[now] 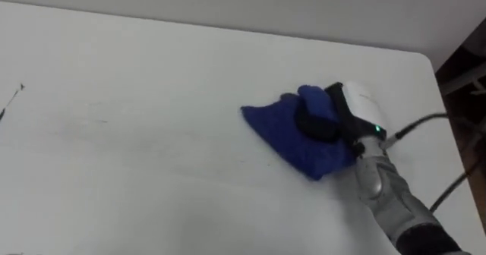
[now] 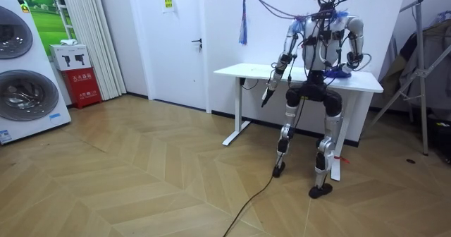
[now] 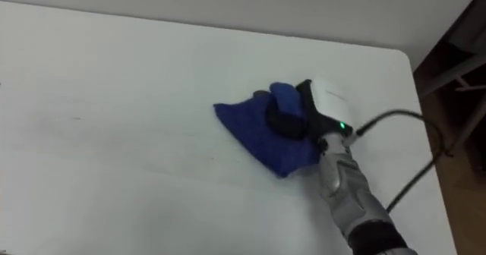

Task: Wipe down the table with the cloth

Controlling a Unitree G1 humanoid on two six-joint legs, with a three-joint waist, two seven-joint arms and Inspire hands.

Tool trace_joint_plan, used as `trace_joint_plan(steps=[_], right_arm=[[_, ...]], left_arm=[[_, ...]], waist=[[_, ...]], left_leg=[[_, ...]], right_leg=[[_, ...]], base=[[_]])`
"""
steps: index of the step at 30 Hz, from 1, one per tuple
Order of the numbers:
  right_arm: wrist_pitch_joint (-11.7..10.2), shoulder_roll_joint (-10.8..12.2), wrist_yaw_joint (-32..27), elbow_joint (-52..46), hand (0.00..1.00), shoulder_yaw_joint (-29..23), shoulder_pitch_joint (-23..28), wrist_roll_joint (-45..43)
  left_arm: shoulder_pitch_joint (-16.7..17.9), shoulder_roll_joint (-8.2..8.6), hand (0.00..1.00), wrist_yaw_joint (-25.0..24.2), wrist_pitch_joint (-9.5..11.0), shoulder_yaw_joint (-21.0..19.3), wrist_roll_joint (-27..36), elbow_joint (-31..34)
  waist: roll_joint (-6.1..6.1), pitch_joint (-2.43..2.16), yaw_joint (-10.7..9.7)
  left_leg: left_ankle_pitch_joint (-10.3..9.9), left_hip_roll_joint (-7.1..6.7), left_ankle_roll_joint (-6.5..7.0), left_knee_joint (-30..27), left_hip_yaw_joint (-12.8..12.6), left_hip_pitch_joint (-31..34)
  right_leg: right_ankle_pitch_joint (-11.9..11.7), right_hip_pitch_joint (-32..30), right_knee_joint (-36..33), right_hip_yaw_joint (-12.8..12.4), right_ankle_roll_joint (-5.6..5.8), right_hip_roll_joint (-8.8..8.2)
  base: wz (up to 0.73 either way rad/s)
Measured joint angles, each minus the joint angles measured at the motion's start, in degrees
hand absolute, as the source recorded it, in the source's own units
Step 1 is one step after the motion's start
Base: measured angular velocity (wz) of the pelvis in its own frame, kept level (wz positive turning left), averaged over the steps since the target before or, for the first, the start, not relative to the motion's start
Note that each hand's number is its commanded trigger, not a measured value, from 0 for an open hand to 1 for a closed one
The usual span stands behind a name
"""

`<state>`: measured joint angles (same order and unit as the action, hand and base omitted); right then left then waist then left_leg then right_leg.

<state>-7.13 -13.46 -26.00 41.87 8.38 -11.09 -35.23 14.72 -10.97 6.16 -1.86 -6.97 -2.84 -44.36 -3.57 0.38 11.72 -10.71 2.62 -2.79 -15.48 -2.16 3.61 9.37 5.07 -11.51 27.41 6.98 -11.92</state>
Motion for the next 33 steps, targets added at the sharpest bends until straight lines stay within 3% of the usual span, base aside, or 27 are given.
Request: trace_joint_plan(steps=[4, 8, 11, 12, 13, 16, 17, 19, 23, 27, 30, 32, 33], right_arm=[[-0.7, -1.3, -3.4, 1.0, 1.00, -5.8, 5.3, 1.3], [0.1, -2.4, -3.1, 2.4, 1.00, -6.3, 4.0, 1.7], [5.1, -2.4, -0.7, 2.2, 1.00, -4.1, 0.0, 1.4], [7.5, -2.0, 0.8, 1.9, 1.00, -2.3, -2.1, 1.1], [9.4, -1.7, 3.1, 1.7, 1.00, -0.1, -4.7, 0.3], [13.3, 0.1, 8.7, -4.1, 1.00, 8.1, -10.1, -4.8], [13.4, 0.5, 9.6, -5.4, 1.00, 9.8, -11.3, -5.9], [12.1, 2.6, 11.3, -6.6, 1.00, 14.3, -16.6, -7.7], [10.9, 3.6, 13.1, -7.1, 1.00, 15.4, -17.9, -8.9], [10.5, 1.5, 13.0, -6.3, 1.00, 13.5, -10.2, -10.4], [6.1, 1.2, 9.2, -8.0, 1.00, 7.6, -3.0, -6.8], [4.4, 1.2, 8.3, -7.9, 1.00, 6.2, -0.6, -4.9], [4.2, 1.2, 8.2, -7.9, 1.00, 6.2, -0.6, -4.9]], left_arm=[[2.3, -1.31, 0.00, 1.1, 0.1, -1.5, -0.7, -0.1], [2.2, -0.13, 0.00, 1.2, 0.1, -1.8, -0.7, 0.0], [1.3, 1.40, 0.00, 1.0, 0.0, -1.1, -0.7, -0.1], [0.7, 1.76, 0.00, 0.8, -0.1, -0.3, -1.3, -0.1], [0.5, 1.96, 0.00, 0.6, -0.2, 0.3, -1.7, -0.3], [-0.1, 1.40, 0.00, 0.4, -0.8, 1.1, -1.9, -0.5], [-0.1, 1.29, 0.00, 0.3, -1.1, 1.3, -1.9, -0.6], [-0.2, 1.21, 0.00, 0.0, -2.1, 1.7, -1.8, -0.5], [1.0, 0.92, 0.00, -0.3, -2.9, 1.5, -1.8, -0.5], [2.6, 0.93, 0.00, -0.3, -3.2, 1.4, -2.0, -0.3], [2.9, 1.00, 0.00, -0.3, -2.9, 0.7, -2.4, -0.3], [3.1, 0.98, 0.00, 0.0, -1.7, 0.7, -2.3, -0.3], [3.1, 0.98, 0.00, 0.0, -1.4, 0.7, -2.3, -0.3]], waist=[[-0.19, -0.29, -1.9], [0.86, -0.23, -1.3], [1.17, -0.48, 0.1], [1.33, -0.40, 1.4], [1.23, -0.42, 3.1], [0.09, -0.17, 5.7], [-0.05, -0.08, 6.2], [-0.61, 0.81, 8.3], [-0.95, 1.00, 10.5], [-0.59, 1.13, 8.6], [0.56, 1.15, 6.1], [1.55, 0.65, 4.7], [1.71, 0.62, 4.4]], left_leg=[[-0.2, -0.47, 0.37, 0.2, 0.7, -1.8], [-0.2, -0.39, 0.42, 0.2, 0.7, -1.8], [0.3, -0.27, 0.44, 0.9, 0.5, -1.2], [0.7, -0.23, 0.46, 1.5, 0.5, -1.2], [1.0, -0.21, 0.49, 2.0, 0.6, -1.2], [2.0, 0.16, 0.19, 3.2, 0.9, -0.8], [2.1, 0.20, 0.14, 3.3, 1.0, -0.8], [2.5, 0.05, 0.19, 3.4, 1.5, -1.1], [2.5, -0.41, 0.27, 3.8, 4.0, -1.1], [2.4, -1.08, 0.36, 3.7, 6.1, -1.2], [2.4, -1.26, 0.39, 3.7, 6.0, -1.7], [2.4, -1.41, 0.41, 4.2, 5.5, -2.6], [2.4, -1.45, 0.41, 4.2, 5.4, -2.8]], right_leg=[[-0.4, 2.9, 1.0, 1.0, 0.38, -0.02], [-0.4, 2.9, 1.0, 1.0, 0.40, 0.03], [-0.4, 2.1, 0.7, 0.7, 0.27, 0.06], [-0.8, 1.4, 0.6, 0.2, -0.25, 0.21], [-1.1, 0.6, 0.6, -0.6, -0.69, 0.46], [-1.4, -0.7, 0.5, -0.8, -1.07, 1.00], [-1.4, -0.8, 0.5, -0.8, -1.10, 1.07], [-1.4, -0.2, 1.1, -0.4, -1.10, 1.09], [-1.4, 0.7, 1.0, 0.9, -1.00, 1.07], [-1.4, 2.4, 1.1, 1.1, -0.99, 0.99], [-1.4, 3.0, 1.0, 1.3, -0.93, 0.76], [-1.0, 3.5, 1.0, 1.1, -0.35, 0.43], [-0.9, 3.6, 1.0, 1.1, -0.19, 0.38]], base=[[0.16], [-0.04], [-0.22], [-0.32], [-0.35], [-0.09], [0.05], [0.21], [0.34], [0.37], [0.08], [-0.10], [-0.10]])
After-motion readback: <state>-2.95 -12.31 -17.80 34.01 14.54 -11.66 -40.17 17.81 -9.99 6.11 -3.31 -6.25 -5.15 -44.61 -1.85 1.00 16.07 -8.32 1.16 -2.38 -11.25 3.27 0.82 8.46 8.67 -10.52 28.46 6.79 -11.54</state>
